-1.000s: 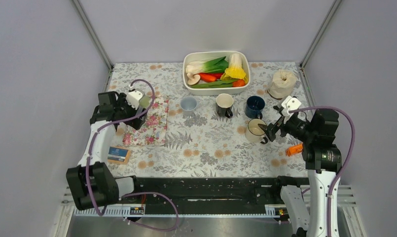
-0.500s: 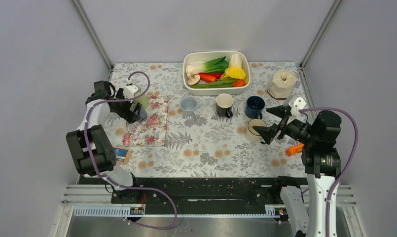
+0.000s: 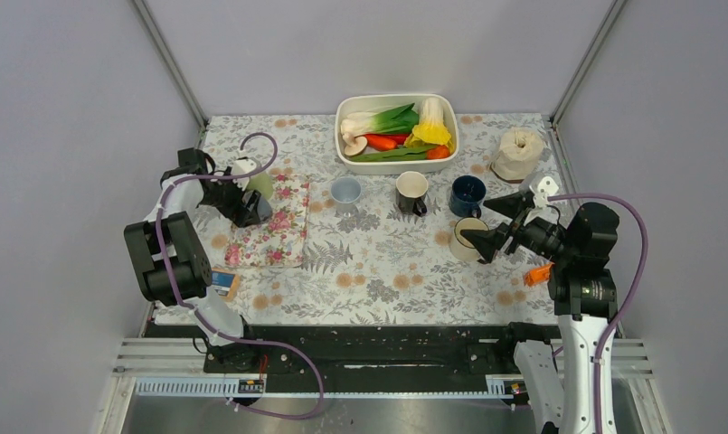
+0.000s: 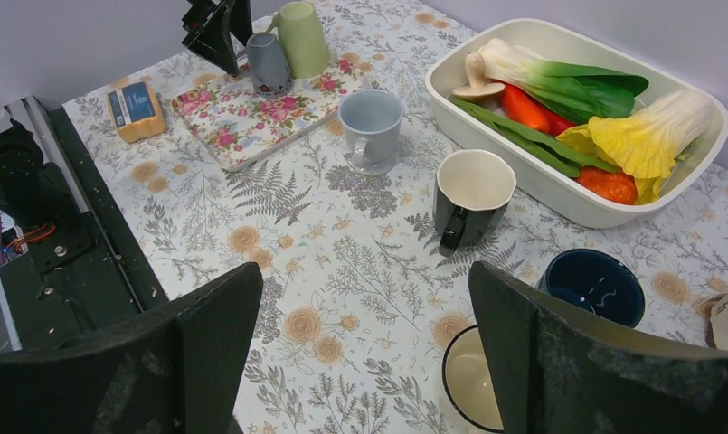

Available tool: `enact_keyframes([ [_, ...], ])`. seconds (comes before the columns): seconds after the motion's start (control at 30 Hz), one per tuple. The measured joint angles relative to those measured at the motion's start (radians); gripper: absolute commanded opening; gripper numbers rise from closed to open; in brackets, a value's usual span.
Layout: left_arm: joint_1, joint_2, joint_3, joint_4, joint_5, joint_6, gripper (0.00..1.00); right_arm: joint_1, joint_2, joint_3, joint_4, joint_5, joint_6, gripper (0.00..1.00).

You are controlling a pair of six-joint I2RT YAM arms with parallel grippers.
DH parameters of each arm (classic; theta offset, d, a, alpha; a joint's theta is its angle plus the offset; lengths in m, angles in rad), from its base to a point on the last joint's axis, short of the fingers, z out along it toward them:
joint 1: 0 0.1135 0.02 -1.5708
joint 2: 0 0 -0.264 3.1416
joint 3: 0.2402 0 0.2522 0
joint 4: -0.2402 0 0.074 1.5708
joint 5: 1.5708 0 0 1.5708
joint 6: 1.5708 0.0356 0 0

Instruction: Turn the mug right side up

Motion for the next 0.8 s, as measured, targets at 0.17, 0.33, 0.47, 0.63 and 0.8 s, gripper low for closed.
enact_keyframes([
  [0.17,0.000,0.000,0.000,-0.027,0.012,0.011,0.73,0.000,0.000,-0.015,0.034,-0.002,0.029,0.93],
  [0.33,0.000,0.000,-0.001,-0.041,0.019,0.009,0.59,0.000,0.000,-0.027,0.058,-0.002,0.052,0.92],
  [0.47,0.000,0.001,-0.001,-0.037,0.015,-0.016,0.52,0.000,0.000,-0.029,0.061,-0.002,0.062,0.92],
  [0.63,0.000,0.013,-0.002,0.004,-0.005,-0.061,0.45,0.000,-0.003,-0.030,0.074,-0.019,0.068,0.92],
  [0.8,0.000,0.013,-0.003,0.059,-0.037,-0.104,0.36,0.000,-0.005,-0.030,0.074,-0.028,0.069,0.92],
])
